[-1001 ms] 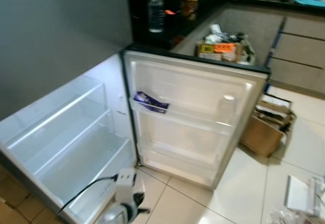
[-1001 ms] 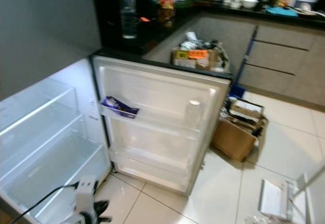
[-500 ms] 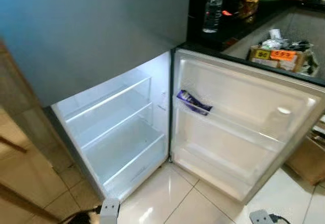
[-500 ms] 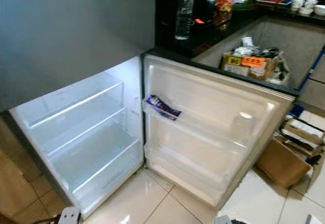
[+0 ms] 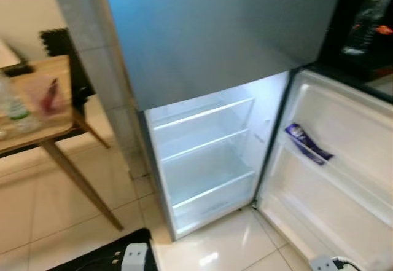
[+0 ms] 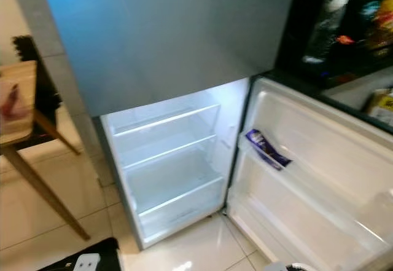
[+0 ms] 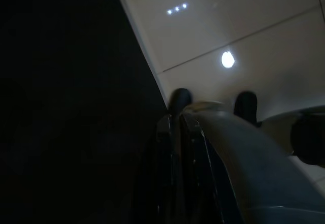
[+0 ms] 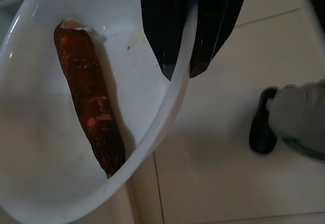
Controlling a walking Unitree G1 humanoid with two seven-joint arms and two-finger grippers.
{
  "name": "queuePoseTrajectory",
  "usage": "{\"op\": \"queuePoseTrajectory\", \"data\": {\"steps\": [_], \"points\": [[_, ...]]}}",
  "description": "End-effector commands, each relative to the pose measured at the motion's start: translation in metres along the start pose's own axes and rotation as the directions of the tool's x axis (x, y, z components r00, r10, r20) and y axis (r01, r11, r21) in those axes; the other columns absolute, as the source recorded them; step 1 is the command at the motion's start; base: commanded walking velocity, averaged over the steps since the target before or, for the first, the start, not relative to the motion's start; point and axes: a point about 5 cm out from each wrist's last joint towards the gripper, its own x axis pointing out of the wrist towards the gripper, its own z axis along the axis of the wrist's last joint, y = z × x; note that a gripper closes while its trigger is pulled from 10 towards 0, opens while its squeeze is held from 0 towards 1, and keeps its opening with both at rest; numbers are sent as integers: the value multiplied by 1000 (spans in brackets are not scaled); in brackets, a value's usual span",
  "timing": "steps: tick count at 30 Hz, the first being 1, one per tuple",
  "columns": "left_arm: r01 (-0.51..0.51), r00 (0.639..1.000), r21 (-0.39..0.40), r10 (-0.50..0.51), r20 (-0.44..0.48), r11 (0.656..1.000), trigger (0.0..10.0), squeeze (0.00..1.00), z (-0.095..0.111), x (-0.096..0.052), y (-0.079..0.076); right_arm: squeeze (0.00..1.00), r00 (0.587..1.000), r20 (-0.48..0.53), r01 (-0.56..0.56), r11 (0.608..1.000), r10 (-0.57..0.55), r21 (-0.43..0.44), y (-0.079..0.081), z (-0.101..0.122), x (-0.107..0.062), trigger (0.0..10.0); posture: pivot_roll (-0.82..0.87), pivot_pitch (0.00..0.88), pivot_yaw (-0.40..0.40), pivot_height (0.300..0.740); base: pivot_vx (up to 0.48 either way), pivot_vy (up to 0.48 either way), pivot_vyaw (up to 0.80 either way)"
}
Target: Restocking fridge
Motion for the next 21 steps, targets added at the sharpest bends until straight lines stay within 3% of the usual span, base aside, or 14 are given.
{"op": "queuePoseTrajectory", "data": {"steps": [1,21], "points": [[-5,1000,28,5,-9,1000,10000,0,0,0,0,0,1000,0,-3,1000,3,-8,3,0,0,10000,-51,0,-29,740,0,0,769],[-6,1000,35,7,-20,999,10000,0,-2,0,1,0,1000,-12,-10,1000,9,-24,6,-2,0,10000,-46,0,-31,740,0,0,769]]}}
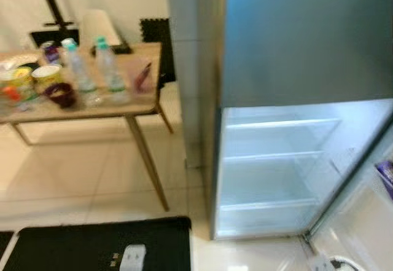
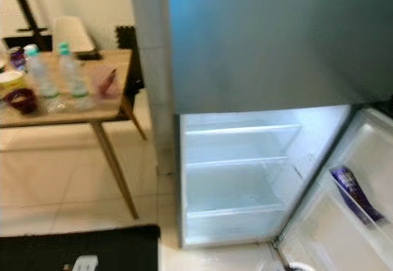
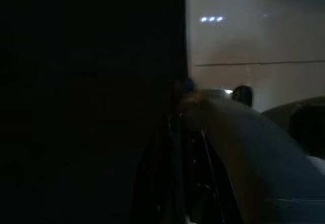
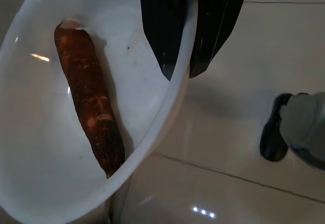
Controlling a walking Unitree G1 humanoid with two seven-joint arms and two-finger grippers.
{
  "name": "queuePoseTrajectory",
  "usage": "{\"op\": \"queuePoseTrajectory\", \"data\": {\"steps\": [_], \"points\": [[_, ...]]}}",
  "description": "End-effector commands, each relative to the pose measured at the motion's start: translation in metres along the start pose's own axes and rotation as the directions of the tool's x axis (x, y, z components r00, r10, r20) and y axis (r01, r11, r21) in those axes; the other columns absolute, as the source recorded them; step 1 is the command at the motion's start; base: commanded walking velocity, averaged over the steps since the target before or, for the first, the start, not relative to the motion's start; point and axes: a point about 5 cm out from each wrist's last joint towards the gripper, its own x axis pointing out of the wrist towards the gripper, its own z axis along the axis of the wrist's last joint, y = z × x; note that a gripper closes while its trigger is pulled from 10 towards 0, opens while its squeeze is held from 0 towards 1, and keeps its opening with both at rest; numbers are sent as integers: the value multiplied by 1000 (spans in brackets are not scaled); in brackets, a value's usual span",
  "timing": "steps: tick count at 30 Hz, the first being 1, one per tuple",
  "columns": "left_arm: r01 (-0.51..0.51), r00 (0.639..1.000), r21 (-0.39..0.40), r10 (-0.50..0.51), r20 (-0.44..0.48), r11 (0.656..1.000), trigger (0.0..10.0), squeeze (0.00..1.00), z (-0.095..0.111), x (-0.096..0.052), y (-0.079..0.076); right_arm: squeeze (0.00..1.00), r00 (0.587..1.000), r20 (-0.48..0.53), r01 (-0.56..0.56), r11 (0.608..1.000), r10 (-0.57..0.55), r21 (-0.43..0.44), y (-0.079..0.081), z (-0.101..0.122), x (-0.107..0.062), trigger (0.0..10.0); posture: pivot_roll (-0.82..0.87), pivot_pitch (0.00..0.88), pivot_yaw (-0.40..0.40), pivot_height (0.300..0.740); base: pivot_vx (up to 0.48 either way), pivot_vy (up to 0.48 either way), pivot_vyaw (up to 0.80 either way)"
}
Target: Restocking fridge
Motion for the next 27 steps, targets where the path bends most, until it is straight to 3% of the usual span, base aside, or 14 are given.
{"op": "queuePoseTrajectory", "data": {"steps": [1,24,27], "points": [[3,1000,17,-3,5,1000,10000,0,3,1,-1,0,1000,1,-4,1000,4,-9,2,0,0,10000,-46,0,-31,740,0,0,769],[9,1000,18,-9,-5,1000,10000,0,0,1,-4,0,1000,-14,9,1000,-9,-22,0,-5,-1,10000,-52,0,-34,740,0,0,769],[9,1000,18,-9,-5,1000,10000,0,0,1,-5,0,1000,-19,21,1000,-21,-23,-1,-6,-1,10000,-54,0,-35,740,0,0,0]]}}
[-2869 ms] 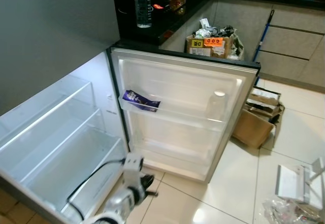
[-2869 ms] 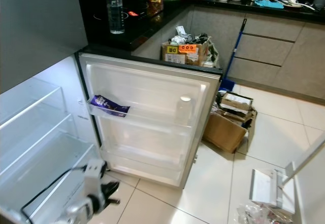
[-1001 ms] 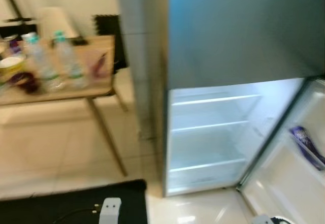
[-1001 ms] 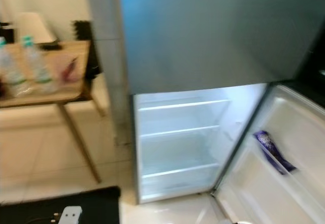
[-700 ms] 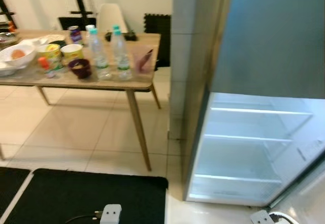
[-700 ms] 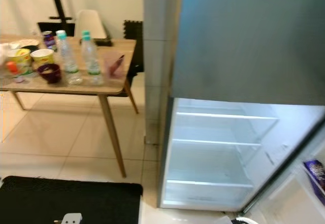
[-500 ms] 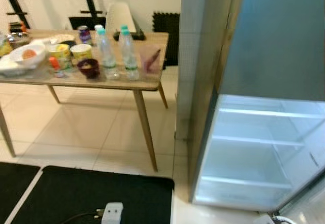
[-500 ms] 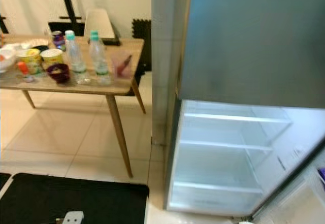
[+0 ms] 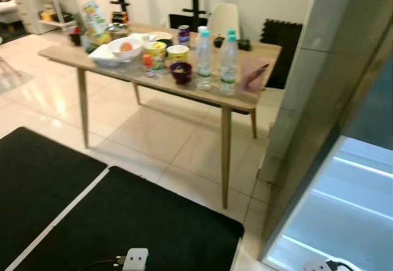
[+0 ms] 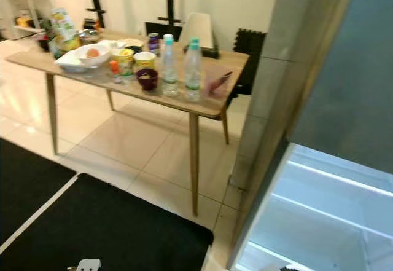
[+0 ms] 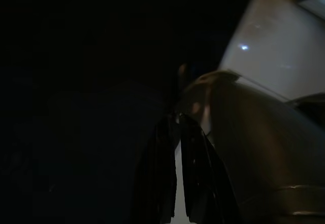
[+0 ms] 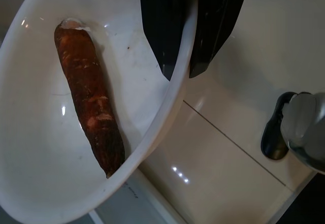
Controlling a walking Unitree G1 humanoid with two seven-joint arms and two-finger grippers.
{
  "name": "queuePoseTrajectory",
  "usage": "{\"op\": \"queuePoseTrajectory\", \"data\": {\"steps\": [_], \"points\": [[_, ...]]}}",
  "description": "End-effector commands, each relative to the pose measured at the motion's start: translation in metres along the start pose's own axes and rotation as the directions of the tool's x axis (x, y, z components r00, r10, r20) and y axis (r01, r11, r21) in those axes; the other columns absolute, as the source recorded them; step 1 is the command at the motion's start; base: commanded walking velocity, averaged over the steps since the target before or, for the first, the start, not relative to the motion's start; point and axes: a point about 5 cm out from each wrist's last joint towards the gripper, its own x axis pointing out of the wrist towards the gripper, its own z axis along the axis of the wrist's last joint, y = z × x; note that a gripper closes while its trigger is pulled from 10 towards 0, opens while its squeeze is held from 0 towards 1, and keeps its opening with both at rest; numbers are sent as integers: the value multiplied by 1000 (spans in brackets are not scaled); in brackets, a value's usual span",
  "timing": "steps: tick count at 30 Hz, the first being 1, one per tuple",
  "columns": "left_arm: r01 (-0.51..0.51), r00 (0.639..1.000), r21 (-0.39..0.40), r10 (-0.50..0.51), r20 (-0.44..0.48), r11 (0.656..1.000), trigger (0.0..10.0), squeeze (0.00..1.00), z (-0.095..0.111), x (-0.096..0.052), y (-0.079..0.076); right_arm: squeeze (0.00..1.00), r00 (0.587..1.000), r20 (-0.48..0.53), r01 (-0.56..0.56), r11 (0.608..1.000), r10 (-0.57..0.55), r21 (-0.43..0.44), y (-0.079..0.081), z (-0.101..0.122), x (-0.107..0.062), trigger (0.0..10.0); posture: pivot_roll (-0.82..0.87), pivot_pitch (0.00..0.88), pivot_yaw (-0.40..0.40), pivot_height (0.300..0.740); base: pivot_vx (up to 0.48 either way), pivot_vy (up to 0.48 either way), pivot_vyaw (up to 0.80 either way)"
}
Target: Restocking fridge
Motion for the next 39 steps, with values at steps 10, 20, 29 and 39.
{"op": "queuePoseTrajectory", "data": {"steps": [10,20,29,39], "points": [[7,1000,12,-7,14,1000,10000,0,6,1,-3,0,999,-25,27,1000,-27,15,-2,-7,-1,10000,-55,0,-36,740,0,0,0],[18,1000,12,-18,15,1000,10000,0,6,2,-4,0,999,-38,31,999,-31,15,-2,-10,-1,10000,-56,0,-35,740,0,0,0],[41,999,14,-41,15,999,10000,0,7,2,-7,0,999,-42,34,999,-33,15,-2,-11,-1,10000,-57,0,-37,740,0,-320,0],[40,999,10,-40,6,999,10000,0,5,3,-11,0,998,-51,34,999,-33,18,-1,-13,-2,10000,-56,0,-36,740,0,-472,0]]}}
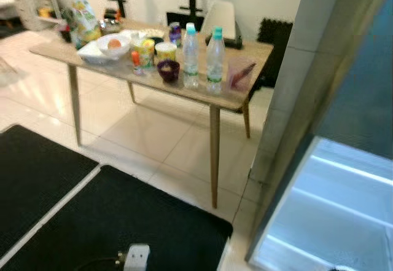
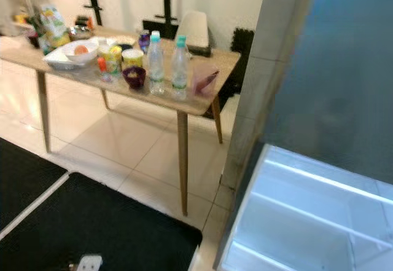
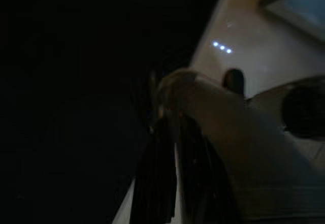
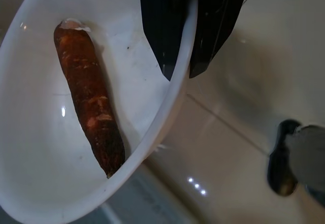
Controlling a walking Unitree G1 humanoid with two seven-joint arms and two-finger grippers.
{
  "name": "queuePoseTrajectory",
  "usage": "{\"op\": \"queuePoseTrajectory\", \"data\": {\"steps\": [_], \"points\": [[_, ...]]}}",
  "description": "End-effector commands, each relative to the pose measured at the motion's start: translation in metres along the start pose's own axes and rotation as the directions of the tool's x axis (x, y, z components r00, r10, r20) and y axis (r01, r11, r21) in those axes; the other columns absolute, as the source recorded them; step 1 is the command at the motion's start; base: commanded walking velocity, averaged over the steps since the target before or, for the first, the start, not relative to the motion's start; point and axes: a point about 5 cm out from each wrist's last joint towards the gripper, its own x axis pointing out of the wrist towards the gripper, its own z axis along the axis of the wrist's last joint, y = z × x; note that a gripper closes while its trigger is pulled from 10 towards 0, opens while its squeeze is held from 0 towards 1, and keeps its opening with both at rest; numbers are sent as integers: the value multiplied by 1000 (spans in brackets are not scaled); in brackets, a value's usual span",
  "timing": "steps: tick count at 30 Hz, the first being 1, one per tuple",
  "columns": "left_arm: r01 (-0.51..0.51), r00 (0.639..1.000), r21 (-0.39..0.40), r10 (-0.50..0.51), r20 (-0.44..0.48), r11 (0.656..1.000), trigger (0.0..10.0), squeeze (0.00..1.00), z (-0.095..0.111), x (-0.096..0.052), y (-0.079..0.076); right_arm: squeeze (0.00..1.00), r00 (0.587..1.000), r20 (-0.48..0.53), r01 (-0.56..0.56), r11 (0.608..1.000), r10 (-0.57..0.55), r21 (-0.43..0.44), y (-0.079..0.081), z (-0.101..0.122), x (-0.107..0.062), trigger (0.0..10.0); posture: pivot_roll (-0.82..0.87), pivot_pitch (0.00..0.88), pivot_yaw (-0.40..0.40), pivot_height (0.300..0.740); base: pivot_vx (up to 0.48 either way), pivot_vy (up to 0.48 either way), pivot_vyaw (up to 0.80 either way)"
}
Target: Restocking fridge
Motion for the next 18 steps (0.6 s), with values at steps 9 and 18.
{"op": "queuePoseTrajectory", "data": {"steps": [9,18], "points": [[-6,1000,7,6,-4,1000,10000,0,0,0,2,0,1000,-9,21,1000,-21,22,-3,-3,0,10000,-57,0,-36,740,0,-195,0],[-17,1000,2,17,3,1000,10000,0,1,-1,5,0,1000,-9,16,1000,-16,16,-3,-2,0,10000,-58,0,-37,740,0,0,-444]]}}
